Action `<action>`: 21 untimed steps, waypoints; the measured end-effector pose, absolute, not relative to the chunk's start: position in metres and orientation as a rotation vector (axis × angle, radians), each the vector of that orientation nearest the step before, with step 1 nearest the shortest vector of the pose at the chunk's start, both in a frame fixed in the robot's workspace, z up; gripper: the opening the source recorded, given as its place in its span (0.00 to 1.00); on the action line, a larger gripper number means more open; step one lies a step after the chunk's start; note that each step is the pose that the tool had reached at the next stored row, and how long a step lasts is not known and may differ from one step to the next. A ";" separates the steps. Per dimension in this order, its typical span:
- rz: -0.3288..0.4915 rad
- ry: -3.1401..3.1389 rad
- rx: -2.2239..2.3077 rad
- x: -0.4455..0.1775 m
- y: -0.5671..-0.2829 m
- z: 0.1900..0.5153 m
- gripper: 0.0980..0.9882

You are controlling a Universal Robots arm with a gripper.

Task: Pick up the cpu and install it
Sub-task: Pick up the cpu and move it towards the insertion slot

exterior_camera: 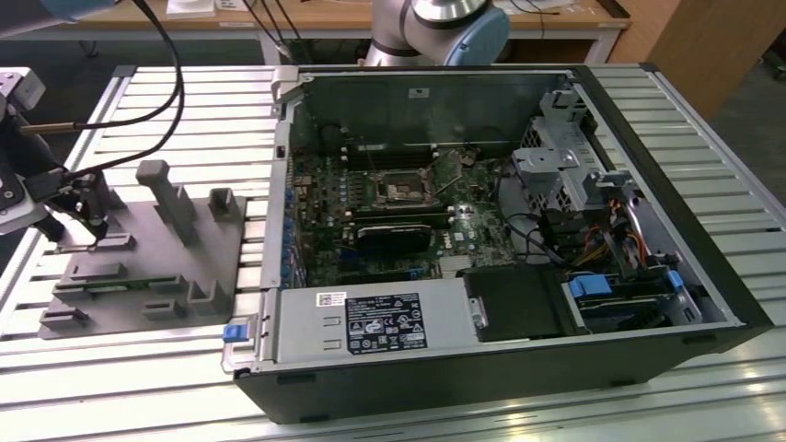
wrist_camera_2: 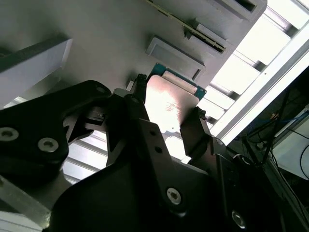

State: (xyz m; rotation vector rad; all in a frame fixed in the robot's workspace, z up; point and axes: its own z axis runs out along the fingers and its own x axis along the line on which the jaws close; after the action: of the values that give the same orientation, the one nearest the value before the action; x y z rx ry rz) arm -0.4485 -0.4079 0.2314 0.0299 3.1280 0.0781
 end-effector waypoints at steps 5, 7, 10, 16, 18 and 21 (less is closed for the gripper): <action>0.078 3.128 0.030 -0.448 -0.408 0.233 0.49; 0.078 3.128 0.030 -0.448 -0.408 0.234 0.49; 0.078 3.128 0.030 -0.448 -0.408 0.235 0.49; 0.078 3.128 0.030 -0.448 -0.408 0.236 0.49; 0.078 3.128 0.030 -0.448 -0.408 0.237 0.49; 0.078 3.128 0.030 -0.448 -0.408 0.238 0.49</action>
State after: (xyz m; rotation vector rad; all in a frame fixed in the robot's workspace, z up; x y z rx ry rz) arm -0.4485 -0.4078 0.2382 0.0304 3.1281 0.0782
